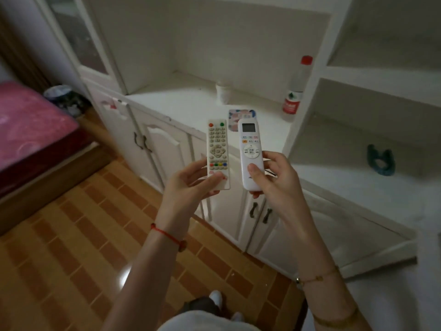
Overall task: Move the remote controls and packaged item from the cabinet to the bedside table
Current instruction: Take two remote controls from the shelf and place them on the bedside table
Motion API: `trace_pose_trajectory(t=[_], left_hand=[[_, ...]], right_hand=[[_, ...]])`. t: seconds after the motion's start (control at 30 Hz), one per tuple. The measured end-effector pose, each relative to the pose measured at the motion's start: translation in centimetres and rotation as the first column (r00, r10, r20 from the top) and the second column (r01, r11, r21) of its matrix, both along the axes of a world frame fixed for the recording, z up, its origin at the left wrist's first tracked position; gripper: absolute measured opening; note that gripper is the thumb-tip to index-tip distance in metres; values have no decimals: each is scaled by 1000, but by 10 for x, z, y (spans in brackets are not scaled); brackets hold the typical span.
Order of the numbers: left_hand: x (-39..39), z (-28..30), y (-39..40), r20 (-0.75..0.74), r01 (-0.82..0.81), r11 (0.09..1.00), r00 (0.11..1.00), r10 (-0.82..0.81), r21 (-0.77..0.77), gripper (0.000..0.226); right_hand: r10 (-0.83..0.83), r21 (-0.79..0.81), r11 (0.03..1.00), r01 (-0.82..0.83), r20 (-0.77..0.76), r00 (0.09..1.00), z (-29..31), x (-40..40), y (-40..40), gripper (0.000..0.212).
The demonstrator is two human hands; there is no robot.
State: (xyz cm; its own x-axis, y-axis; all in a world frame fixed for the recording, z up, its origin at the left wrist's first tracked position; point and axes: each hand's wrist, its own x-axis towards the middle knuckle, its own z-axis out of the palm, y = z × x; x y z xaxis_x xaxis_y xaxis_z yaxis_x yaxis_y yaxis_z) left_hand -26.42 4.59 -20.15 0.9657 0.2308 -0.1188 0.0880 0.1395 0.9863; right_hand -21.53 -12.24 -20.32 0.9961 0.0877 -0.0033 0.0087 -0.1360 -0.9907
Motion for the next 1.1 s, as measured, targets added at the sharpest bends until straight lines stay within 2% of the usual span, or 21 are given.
trace_pose_trajectory(t=[0.17, 0.37, 0.57, 0.9, 1.1], left_hand=[[-33, -11, 37, -52, -190, 982, 981, 189, -18, 36], [-69, -19, 90, -95, -411, 911, 908, 408, -14, 35], [-95, -24, 163, -130, -605, 796, 792, 597, -34, 34], [-147, -24, 316, -104, -790, 612, 611, 785, -23, 34], [-178, -30, 382, -113, -887, 461, 462, 880, -38, 30]], right_hand=[[194, 2, 981, -194, -48, 980, -16, -3, 51, 38], [413, 0, 910, -415, -81, 907, -29, -10, 130, 40], [592, -1, 805, -594, -78, 802, -30, -17, 231, 41], [784, 10, 619, -785, -62, 617, -25, -44, 427, 41], [876, 18, 477, -879, -92, 473, -30, -69, 517, 39]])
